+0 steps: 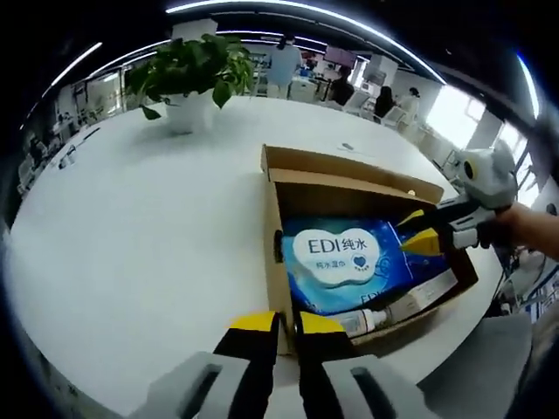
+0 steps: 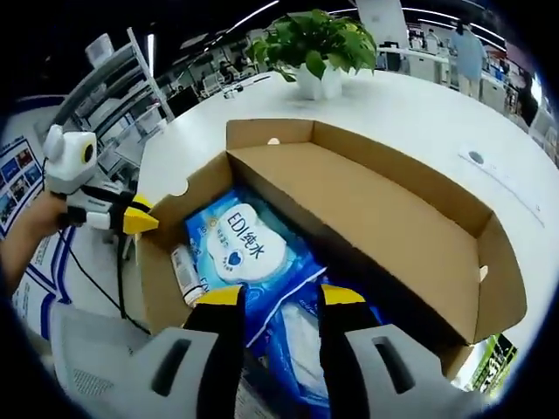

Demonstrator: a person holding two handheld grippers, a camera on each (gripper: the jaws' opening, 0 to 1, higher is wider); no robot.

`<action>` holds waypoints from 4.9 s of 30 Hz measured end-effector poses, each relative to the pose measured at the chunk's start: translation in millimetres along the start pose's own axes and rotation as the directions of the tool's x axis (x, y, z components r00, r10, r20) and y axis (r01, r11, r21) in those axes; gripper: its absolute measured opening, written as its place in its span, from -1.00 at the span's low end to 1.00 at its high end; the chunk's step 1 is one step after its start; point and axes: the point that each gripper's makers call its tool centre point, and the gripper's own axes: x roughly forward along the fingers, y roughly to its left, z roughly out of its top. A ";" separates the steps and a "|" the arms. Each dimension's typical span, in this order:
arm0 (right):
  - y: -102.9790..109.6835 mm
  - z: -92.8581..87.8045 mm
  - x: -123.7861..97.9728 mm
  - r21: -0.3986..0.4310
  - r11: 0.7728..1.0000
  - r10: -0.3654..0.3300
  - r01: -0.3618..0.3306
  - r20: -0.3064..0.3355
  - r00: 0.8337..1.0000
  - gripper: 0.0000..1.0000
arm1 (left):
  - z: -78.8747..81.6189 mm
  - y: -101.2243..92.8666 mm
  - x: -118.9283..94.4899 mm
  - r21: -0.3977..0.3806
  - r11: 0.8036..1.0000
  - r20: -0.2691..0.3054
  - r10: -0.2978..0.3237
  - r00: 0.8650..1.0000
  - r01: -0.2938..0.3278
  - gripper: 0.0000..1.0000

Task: Operate the shoe box by opening the lid, removing the specified soft item, and placing it in the target area until the item is outside and the box remains undamaged.

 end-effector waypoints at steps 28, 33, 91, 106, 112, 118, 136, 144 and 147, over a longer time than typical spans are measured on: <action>4.4 10.0 11.5 -0.007 0.999 -0.033 0.034 0.027 0.999 -0.76 | 0.6 6.7 1.6 -0.032 0.999 0.031 0.009 0.999 -0.008 -0.86; 7.4 5.5 18.1 0.025 1.000 -0.016 0.016 0.007 1.000 -0.80 | 0.9 6.4 1.7 -0.038 0.999 0.036 0.005 0.999 -0.004 -0.86; -9.8 -13.9 -49.3 0.181 0.983 -0.049 0.029 0.107 0.993 -1.00 | 29.3 -42.6 9.4 0.133 0.990 -0.007 -0.039 0.999 0.039 -0.47; -25.4 -22.0 -58.0 0.246 0.969 -0.060 0.033 0.106 0.993 -1.00 | 22.1 -59.2 53.0 0.147 0.980 -0.140 -0.117 0.983 0.137 -0.43; -29.7 -24.1 -61.2 0.253 0.967 -0.070 0.041 0.107 0.992 -1.00 | 24.7 -69.8 61.4 0.080 0.973 -0.140 -0.204 0.969 0.217 -0.47; -33.1 -26.5 -63.0 0.270 0.962 -0.075 0.042 0.113 0.991 -1.00 | 12.5 -82.6 66.3 0.014 0.965 -0.173 -0.257 0.951 0.263 -0.53; -34.6 -23.7 -69.4 0.304 0.952 -0.082 0.037 0.137 0.987 -1.00 | 8.5 -92.4 51.3 -0.063 0.959 -0.148 -0.284 0.947 0.277 -0.90; -32.7 -17.3 -81.4 0.321 0.947 -0.085 0.027 0.166 0.982 -1.00 | 17.6 -98.2 39.3 -0.033 0.962 -0.113 -0.273 0.955 0.271 -0.91; -33.0 -15.3 -88.8 0.332 0.943 -0.087 0.023 0.180 0.980 -1.00 | 21.5 -103.0 34.3 -0.026 0.960 -0.101 -0.278 0.955 0.277 -0.91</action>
